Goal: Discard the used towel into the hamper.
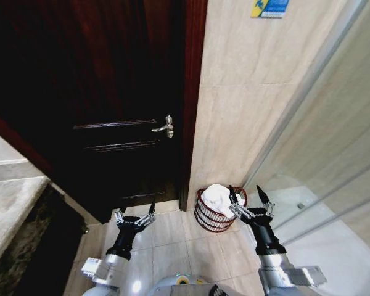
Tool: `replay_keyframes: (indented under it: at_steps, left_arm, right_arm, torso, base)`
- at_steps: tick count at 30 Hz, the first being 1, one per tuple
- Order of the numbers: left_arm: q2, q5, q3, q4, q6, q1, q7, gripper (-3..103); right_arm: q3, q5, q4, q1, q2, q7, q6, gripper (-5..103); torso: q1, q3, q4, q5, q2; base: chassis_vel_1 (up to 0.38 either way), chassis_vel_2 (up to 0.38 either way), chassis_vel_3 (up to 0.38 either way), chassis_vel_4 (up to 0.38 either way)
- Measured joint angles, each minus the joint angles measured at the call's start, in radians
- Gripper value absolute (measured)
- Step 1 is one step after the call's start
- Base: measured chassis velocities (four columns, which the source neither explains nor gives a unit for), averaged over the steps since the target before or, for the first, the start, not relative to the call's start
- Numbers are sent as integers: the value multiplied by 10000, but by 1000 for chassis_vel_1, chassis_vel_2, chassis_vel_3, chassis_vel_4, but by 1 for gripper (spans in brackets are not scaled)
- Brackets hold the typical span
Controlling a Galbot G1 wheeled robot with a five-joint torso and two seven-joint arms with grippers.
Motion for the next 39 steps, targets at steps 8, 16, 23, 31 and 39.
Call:
replay_keyframes:
  at_steps: [8,16,23,31,39]
  left_arm:
    - [0,0,0,0,0,0,0,100]
    - [0,0,0,0,0,0,0,100]
    - [0,0,0,0,0,0,0,100]
    - [0,0,0,1,0,0,0,100]
    - [0,0,0,0,0,0,0,100]
  right_arm:
    - [0,0,-1,0,0,0,0,100]
    - [0,0,-1,0,0,0,0,100]
    - [-1,-1,-1,1,0,-1,1,100]
    - [0,0,-1,1,0,-1,1,100]
    - [-1,0,-1,1,0,-1,1,100]
  torso:
    - [-43,-40,1,0,-85]
    - [-46,-42,2,0,-89]
    - [-45,-39,3,-1,-85]
    - [-35,-26,3,0,-60]
    - [-24,-12,3,0,-36]
  base:
    - [96,88,102,88]
    - [115,123,125,111]
    - [92,78,87,69]
    - [0,0,0,0]
    - [-19,-32,-29,-29]
